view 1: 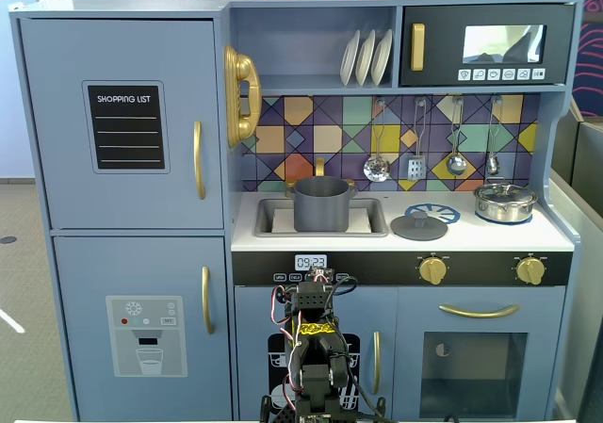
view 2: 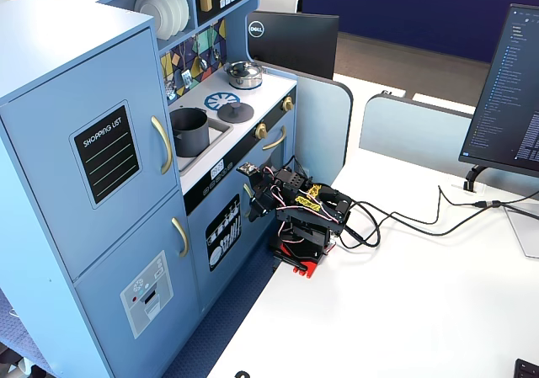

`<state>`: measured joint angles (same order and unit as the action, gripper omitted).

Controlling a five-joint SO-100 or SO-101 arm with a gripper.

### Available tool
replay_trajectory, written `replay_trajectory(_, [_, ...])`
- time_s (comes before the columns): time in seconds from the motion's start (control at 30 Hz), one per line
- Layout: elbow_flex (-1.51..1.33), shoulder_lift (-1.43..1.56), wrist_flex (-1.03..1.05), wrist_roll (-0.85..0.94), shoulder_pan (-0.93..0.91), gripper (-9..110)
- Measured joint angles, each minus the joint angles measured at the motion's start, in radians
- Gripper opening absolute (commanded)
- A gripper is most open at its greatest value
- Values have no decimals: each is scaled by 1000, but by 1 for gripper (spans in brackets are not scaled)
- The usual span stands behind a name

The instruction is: Pick up the lid from the counter and put it on the gray recipient

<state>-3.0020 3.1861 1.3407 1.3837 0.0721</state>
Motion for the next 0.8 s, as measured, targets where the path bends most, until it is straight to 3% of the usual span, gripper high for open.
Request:
replay_trajectory(0.53, [32,-26,-17,150,-158,0])
replay_trajectory(0.8, [581,-359,-176,201,-374,0])
